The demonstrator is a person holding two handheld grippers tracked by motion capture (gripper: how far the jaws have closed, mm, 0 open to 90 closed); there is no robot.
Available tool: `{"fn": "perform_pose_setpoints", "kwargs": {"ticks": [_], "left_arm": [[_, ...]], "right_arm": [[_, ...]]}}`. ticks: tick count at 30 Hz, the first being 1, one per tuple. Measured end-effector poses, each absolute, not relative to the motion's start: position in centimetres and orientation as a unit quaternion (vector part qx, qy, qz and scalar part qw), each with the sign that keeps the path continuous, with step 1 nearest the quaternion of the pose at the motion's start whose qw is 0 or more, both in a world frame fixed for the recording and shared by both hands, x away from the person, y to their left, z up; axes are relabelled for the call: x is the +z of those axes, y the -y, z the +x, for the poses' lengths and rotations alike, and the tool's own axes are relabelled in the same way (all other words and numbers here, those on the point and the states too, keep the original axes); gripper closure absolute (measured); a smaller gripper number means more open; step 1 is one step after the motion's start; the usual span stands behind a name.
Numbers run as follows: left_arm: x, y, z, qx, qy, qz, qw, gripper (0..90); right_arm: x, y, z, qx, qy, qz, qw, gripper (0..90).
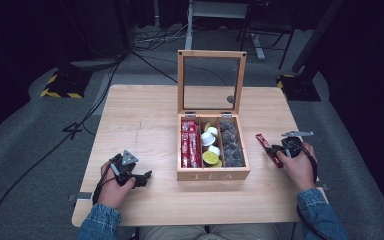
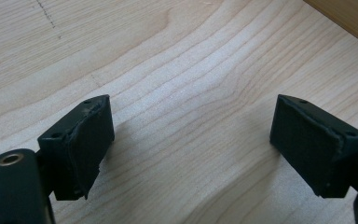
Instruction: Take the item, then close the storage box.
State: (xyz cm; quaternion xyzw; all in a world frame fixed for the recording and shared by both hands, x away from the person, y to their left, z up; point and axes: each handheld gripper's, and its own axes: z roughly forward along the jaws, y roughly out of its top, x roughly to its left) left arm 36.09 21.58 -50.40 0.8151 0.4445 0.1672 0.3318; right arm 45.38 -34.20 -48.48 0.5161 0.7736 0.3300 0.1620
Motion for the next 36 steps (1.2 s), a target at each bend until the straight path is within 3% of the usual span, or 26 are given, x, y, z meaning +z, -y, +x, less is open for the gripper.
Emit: {"fn": "perform_pose_setpoints", "kwargs": {"ticks": [4,11,17,36], "left_arm": [[-50.4,-21.6,36.4,0.167,-0.444,0.816,0.332,13.3],[-50.4,-21.5,36.9,0.166,-0.445,0.815,0.332,12.3],[-50.4,-21.5,37.1,0.166,-0.445,0.816,0.331,12.3],[-50.4,-21.3,37.2,0.169,-0.452,0.812,0.328,12.0]], "right_arm": [[-48.5,34.5,45.2,0.336,-0.77,0.512,0.178,48.8],[-47.2,35.3,44.7,0.374,-0.754,0.508,0.185,41.0],[-45.4,35.4,44.2,0.411,-0.744,0.499,0.169,40.8],[-37.3,33.0,45.6,0.453,-0.76,0.424,0.197,39.5]]}}
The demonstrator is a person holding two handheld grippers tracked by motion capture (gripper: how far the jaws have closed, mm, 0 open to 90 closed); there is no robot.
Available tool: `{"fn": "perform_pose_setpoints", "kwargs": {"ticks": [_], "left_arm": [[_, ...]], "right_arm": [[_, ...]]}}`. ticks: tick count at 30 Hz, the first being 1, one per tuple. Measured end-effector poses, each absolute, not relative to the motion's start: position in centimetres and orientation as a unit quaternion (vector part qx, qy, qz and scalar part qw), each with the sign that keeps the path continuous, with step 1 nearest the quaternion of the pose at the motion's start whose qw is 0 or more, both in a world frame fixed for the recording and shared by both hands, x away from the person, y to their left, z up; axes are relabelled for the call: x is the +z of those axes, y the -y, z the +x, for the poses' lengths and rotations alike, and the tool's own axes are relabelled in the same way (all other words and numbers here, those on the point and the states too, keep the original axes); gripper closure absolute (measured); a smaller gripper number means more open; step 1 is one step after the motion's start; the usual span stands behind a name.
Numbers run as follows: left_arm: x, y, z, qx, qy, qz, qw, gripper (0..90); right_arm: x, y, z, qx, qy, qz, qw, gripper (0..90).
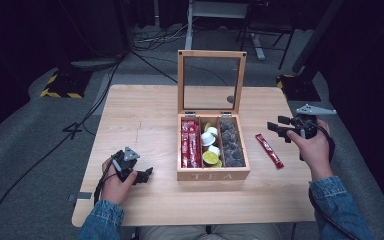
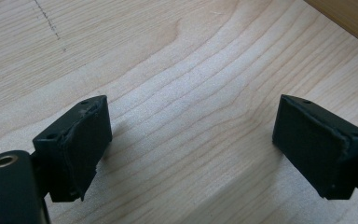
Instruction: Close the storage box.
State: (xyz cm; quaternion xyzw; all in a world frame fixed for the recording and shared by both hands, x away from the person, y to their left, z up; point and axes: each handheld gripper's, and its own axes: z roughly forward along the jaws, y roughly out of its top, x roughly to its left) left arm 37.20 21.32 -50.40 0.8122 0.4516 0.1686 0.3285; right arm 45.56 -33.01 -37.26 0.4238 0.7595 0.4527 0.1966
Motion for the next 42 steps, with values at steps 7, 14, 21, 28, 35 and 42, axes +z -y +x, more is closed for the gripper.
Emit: {"fn": "perform_pose_setpoints", "kwargs": {"ticks": [7,14,21,28,35,42], "left_arm": [[-50.4,-21.3,37.1,0.173,-0.456,0.809,0.329,11.9],[-50.4,-21.3,37.1,0.171,-0.455,0.81,0.328,11.9],[-50.4,-21.3,37.1,0.172,-0.456,0.809,0.328,11.8],[-50.4,-21.3,37.1,0.172,-0.456,0.81,0.328,11.7],[-50.4,-21.3,37.1,0.173,-0.456,0.809,0.328,11.8],[-50.4,-21.3,37.1,0.173,-0.455,0.81,0.328,11.8]], "right_arm": [[-35.8,32.2,46.7,0.467,-0.758,0.411,0.196,39.4],[-34.1,30.8,48.2,0.478,-0.761,0.39,0.2,38.8],[-32.3,28.9,50.8,0.484,-0.769,0.366,0.199,37.6],[-31.0,27.8,53.2,0.481,-0.776,0.356,0.2,37.2],[-30.1,27.0,55.8,0.497,-0.767,0.354,0.197,37.1],[-29.4,26.1,58.1,0.501,-0.766,0.353,0.196,37.8]]}}
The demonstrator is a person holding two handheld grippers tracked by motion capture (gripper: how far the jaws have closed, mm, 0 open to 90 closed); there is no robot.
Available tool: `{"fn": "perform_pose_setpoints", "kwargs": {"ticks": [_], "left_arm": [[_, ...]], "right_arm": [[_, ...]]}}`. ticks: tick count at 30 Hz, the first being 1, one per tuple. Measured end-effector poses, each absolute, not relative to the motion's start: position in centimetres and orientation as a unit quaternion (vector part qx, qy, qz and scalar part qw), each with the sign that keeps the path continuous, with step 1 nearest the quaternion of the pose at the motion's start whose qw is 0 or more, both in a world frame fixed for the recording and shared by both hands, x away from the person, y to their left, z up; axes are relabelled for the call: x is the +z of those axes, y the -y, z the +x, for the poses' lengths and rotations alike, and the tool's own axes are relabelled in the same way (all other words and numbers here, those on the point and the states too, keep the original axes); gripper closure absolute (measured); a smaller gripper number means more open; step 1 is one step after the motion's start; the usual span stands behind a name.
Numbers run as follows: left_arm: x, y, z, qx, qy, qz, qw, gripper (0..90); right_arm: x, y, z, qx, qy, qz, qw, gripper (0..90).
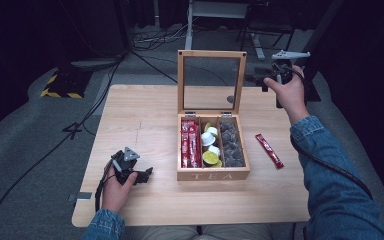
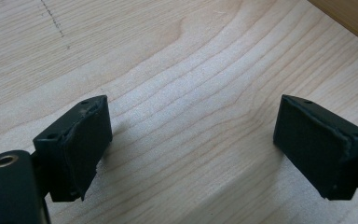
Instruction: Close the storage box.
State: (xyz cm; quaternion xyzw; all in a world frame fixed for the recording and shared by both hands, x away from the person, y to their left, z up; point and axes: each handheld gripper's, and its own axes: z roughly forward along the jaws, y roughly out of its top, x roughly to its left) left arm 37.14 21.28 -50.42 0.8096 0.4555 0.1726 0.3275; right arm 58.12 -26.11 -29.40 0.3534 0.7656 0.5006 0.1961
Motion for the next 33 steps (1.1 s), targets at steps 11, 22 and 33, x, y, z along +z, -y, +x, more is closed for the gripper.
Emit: {"fn": "perform_pose_setpoints", "kwargs": {"ticks": [11,22,33], "left_arm": [[-50.4,-21.3,37.1,0.172,-0.456,0.809,0.328,11.7],[-50.4,-21.2,37.1,0.173,-0.457,0.808,0.328,11.7],[-50.4,-21.2,37.2,0.173,-0.456,0.809,0.327,11.2]], "right_arm": [[-29.7,24.5,61.9,0.493,-0.767,0.362,0.194,37.8],[-31.1,23.3,64.3,0.481,-0.772,0.373,0.181,38.6],[-31.5,22.4,64.9,0.48,-0.777,0.371,0.17,44.6]]}}
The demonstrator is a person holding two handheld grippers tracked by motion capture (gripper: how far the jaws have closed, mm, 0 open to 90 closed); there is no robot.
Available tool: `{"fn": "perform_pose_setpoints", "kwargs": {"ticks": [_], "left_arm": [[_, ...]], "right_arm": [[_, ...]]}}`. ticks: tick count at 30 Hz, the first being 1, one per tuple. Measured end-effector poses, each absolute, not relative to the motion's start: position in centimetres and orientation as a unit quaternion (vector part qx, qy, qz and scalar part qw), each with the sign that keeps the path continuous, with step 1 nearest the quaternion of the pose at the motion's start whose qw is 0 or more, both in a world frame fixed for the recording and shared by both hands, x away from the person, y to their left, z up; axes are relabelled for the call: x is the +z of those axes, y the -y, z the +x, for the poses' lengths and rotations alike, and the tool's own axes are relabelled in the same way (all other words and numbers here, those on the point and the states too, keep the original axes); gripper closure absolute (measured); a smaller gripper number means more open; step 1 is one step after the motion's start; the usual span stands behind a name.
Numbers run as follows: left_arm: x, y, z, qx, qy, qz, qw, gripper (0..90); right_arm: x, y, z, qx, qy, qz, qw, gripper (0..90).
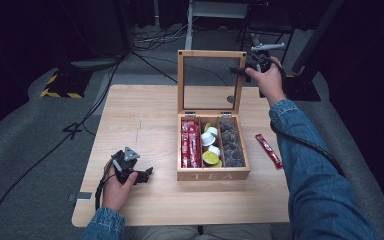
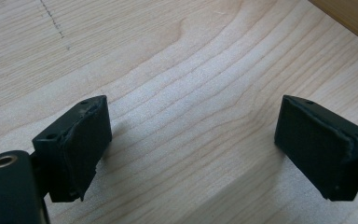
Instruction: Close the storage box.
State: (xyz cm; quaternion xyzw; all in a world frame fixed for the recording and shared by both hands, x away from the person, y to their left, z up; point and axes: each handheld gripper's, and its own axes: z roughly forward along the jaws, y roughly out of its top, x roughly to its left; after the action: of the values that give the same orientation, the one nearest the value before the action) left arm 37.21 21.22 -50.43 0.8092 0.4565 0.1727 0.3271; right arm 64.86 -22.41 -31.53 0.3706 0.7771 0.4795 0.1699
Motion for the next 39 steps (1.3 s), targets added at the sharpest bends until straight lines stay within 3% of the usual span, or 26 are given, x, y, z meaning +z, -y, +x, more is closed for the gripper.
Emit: {"fn": "perform_pose_setpoints", "kwargs": {"ticks": [17,39], "left_arm": [[-50.4,-21.2,37.2,0.172,-0.456,0.809,0.327,11.1],[-50.4,-21.3,37.4,0.169,-0.451,0.814,0.325,10.6]], "right_arm": [[-30.2,22.9,62.7,0.493,-0.773,0.366,0.163,46.5],[-27.6,23.9,55.6,0.494,-0.787,0.335,0.157,49.2]]}}
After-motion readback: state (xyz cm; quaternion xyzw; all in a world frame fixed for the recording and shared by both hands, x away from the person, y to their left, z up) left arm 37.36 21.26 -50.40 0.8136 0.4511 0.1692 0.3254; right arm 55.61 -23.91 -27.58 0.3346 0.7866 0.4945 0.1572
